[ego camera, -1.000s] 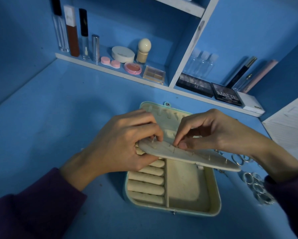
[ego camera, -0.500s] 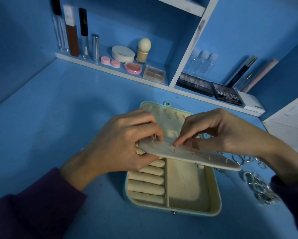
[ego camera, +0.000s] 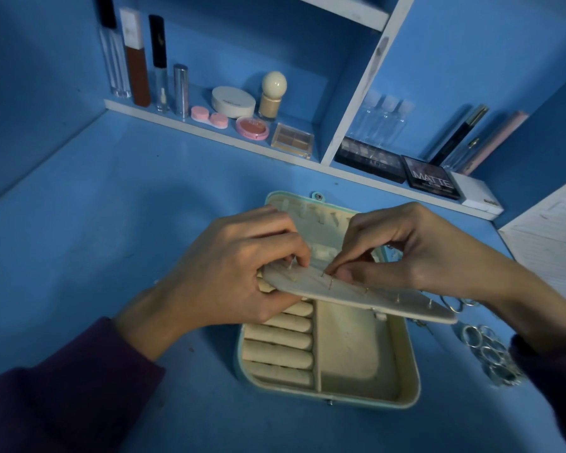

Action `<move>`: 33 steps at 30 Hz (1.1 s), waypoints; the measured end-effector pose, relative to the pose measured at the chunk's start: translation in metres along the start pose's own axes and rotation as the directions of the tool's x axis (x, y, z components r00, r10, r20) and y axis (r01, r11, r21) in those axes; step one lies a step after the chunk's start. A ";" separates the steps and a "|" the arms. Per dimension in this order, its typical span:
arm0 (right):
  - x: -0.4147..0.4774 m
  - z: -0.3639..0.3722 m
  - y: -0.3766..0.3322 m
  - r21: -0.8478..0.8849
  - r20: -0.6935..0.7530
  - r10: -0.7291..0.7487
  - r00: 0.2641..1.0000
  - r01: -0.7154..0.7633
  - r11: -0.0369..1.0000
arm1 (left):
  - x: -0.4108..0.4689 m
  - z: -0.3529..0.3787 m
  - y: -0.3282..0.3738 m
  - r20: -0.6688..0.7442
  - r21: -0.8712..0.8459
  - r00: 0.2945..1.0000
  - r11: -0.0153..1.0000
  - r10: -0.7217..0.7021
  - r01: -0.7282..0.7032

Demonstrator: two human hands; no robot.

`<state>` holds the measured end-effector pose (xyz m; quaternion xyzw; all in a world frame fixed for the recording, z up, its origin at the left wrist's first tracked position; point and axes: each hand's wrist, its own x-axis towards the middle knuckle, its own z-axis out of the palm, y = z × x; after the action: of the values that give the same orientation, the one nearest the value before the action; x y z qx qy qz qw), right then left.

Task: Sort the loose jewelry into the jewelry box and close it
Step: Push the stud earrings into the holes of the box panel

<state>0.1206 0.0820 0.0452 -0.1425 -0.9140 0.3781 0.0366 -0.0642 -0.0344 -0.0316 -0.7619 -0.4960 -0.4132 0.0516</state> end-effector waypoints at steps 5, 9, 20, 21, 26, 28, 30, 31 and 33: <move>0.004 -0.001 0.000 0.001 0.046 0.018 0.999 -0.018 1.000 | 0.000 0.000 0.000 0.015 0.000 1.000 1.000 0.010 -0.010; 0.006 -0.001 0.000 0.023 0.073 0.046 0.996 -0.047 0.999 | -0.001 0.000 -0.001 0.024 0.002 1.000 1.000 0.012 -0.012; 0.005 0.005 0.002 -0.169 -0.014 -0.071 0.997 0.067 0.983 | 0.000 -0.001 0.000 0.010 0.004 1.000 1.000 0.019 -0.019; 0.006 0.005 0.003 -0.163 -0.013 -0.061 0.998 0.058 0.985 | -0.001 -0.001 0.000 0.013 0.003 1.000 1.000 0.020 -0.020; 0.007 0.004 0.001 -0.066 0.014 0.012 1.000 -0.011 0.998 | -0.001 -0.001 -0.001 0.032 -0.002 0.999 1.000 0.020 -0.020; 0.007 0.004 -0.001 -0.066 0.021 0.024 1.000 -0.022 0.998 | 0.000 -0.001 0.000 0.033 0.003 0.999 1.000 0.018 -0.018; 0.008 0.005 -0.003 -0.091 0.022 0.027 0.999 -0.025 0.996 | 0.000 -0.001 0.000 0.029 0.004 0.999 1.000 0.015 -0.015; 0.009 0.005 -0.004 -0.103 0.026 0.028 0.999 -0.026 0.994 | 0.000 -0.001 0.000 0.028 0.004 1.000 1.000 0.013 -0.013; 0.010 0.005 -0.005 -0.110 0.039 0.038 0.999 -0.034 0.993 | 0.000 -0.001 0.000 0.023 0.004 1.000 1.000 0.010 -0.010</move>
<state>0.1093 0.0783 0.0447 -0.1528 -0.9311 0.3311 0.0032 -0.0650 -0.0352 -0.0308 -0.7691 -0.4935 -0.4031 0.0493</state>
